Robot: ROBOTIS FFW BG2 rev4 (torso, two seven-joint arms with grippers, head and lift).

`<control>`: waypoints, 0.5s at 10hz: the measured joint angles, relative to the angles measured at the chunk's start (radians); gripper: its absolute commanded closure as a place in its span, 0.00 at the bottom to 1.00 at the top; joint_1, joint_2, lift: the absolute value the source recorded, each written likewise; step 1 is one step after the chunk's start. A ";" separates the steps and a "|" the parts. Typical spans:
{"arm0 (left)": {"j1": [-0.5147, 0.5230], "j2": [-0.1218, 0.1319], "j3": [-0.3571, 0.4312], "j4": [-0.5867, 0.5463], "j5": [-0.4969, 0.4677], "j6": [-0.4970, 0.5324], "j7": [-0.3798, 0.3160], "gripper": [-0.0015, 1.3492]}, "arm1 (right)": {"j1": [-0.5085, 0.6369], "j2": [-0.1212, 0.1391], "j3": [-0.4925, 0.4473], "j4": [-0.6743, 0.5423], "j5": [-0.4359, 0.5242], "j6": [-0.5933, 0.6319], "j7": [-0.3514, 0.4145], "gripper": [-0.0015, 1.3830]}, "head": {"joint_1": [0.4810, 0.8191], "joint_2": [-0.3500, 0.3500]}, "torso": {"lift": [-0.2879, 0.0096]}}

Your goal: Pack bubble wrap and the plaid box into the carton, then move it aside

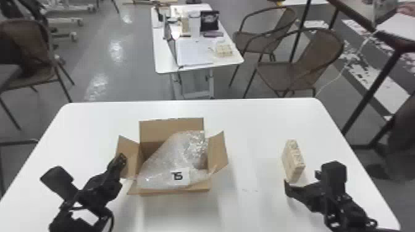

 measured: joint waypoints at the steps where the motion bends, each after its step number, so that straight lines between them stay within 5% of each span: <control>1: -0.002 0.000 0.000 0.002 0.000 0.000 0.000 0.90 | -0.028 0.000 0.001 0.031 0.017 0.000 -0.006 0.09 | 0.63 0.53 | 0.88; 5: -0.004 0.000 -0.002 0.007 0.002 0.000 0.000 0.90 | -0.124 0.000 0.005 0.165 0.048 -0.021 -0.025 0.10 | 0.63 0.53 | 0.88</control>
